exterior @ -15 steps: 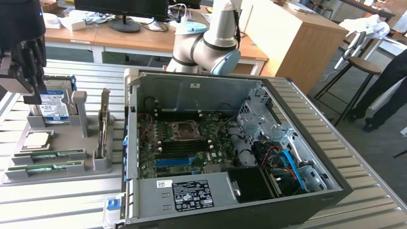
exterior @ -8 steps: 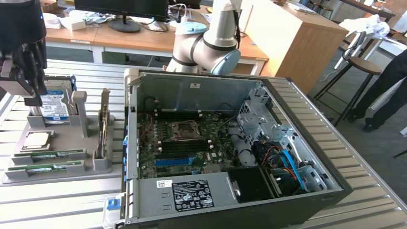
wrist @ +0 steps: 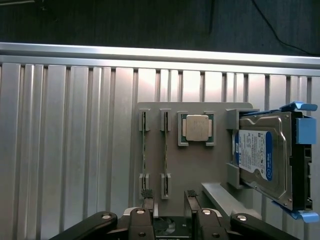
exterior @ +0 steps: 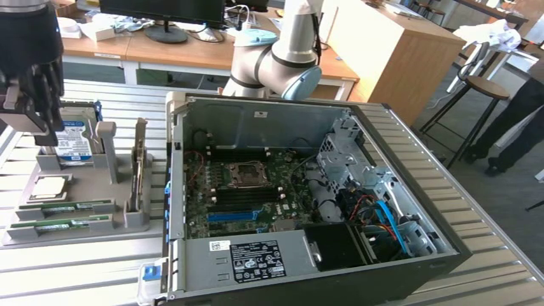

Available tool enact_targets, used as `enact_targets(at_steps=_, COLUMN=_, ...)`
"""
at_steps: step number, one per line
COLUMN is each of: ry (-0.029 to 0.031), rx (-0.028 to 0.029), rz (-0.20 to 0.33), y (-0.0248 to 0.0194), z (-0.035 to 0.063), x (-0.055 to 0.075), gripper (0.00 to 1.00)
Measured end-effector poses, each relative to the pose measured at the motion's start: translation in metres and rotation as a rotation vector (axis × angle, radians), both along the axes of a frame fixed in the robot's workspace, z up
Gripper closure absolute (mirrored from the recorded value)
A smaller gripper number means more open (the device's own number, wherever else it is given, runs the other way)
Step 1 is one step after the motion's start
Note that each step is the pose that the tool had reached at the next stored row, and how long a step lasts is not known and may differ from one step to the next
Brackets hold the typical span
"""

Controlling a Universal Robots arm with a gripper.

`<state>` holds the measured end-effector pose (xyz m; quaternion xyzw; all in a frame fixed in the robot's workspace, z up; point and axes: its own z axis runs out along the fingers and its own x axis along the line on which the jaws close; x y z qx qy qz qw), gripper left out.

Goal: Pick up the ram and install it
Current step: 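Pick up the ram and move it above insertion slot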

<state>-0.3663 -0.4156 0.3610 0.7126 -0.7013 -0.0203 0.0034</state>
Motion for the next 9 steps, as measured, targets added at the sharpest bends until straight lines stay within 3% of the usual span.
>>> enact_targets(at_steps=9, ry=0.0, rx=0.0, rz=0.0, y=0.0, z=-0.0072, x=0.0, gripper=0.63)
